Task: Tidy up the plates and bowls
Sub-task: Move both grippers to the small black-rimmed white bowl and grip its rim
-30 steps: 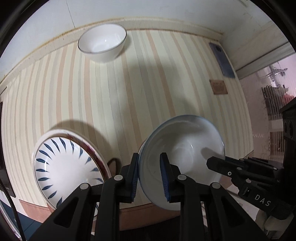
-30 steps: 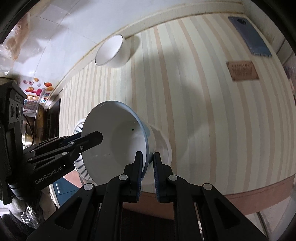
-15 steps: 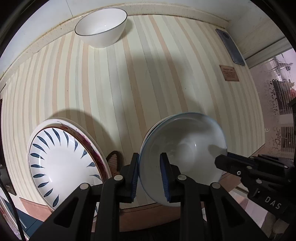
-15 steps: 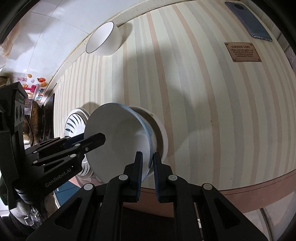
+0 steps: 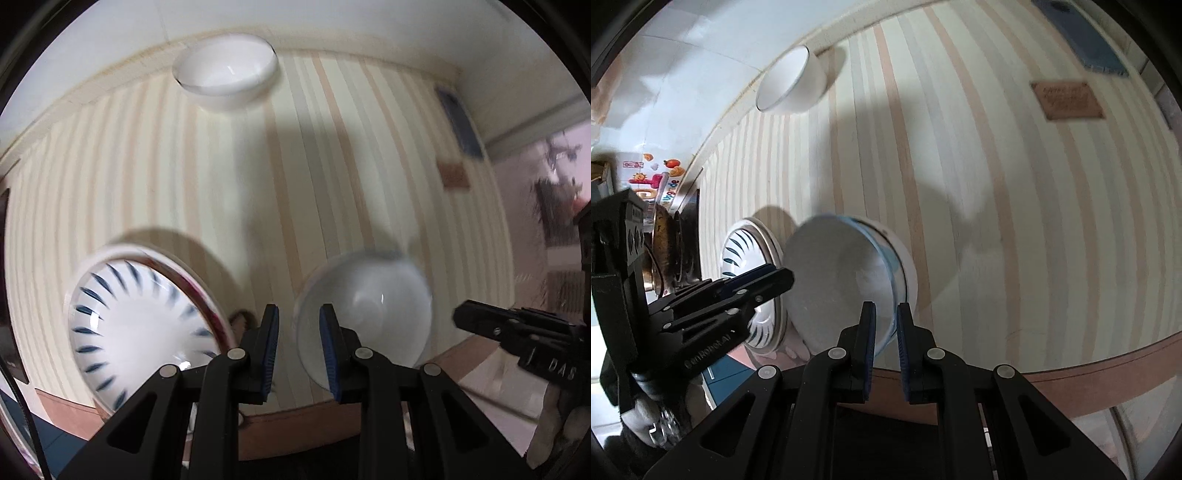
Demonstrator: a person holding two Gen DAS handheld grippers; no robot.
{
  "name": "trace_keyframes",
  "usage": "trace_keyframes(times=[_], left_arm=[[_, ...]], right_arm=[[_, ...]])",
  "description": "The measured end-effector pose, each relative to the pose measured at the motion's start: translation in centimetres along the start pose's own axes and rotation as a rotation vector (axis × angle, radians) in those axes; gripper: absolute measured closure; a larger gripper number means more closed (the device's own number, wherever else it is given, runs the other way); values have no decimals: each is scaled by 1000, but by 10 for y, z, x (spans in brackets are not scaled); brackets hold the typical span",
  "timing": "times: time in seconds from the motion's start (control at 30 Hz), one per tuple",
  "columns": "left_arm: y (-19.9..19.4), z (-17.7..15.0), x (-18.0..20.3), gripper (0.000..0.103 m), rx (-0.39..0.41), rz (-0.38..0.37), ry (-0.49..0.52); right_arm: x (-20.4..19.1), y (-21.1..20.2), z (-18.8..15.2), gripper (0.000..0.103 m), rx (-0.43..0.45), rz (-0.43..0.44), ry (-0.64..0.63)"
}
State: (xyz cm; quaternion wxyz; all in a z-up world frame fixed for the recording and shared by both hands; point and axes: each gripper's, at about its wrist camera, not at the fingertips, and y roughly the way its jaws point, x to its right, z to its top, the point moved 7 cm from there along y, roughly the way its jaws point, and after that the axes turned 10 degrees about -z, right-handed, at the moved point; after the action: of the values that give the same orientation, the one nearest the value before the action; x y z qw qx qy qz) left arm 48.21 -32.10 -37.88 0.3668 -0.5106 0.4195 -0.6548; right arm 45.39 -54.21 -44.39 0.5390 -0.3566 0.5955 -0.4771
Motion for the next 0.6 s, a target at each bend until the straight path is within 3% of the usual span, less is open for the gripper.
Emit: trace_keyframes(times=[0.17,0.3,0.47,0.6], left_arm=[[-39,56,-36,81,111,11,-87],[-40,111,-80,81,145,59,-163],[-15,166,-117,81,138,29,-264],[8,185,-127,81,107,30,-279]], right_arm=[[-6,-45,37,89,87,17,6],[-26,-59,98,69,170,22,-16],[-64,-36,182,69,211,31,-44],[-88,-4,231,69,205,25,-52]])
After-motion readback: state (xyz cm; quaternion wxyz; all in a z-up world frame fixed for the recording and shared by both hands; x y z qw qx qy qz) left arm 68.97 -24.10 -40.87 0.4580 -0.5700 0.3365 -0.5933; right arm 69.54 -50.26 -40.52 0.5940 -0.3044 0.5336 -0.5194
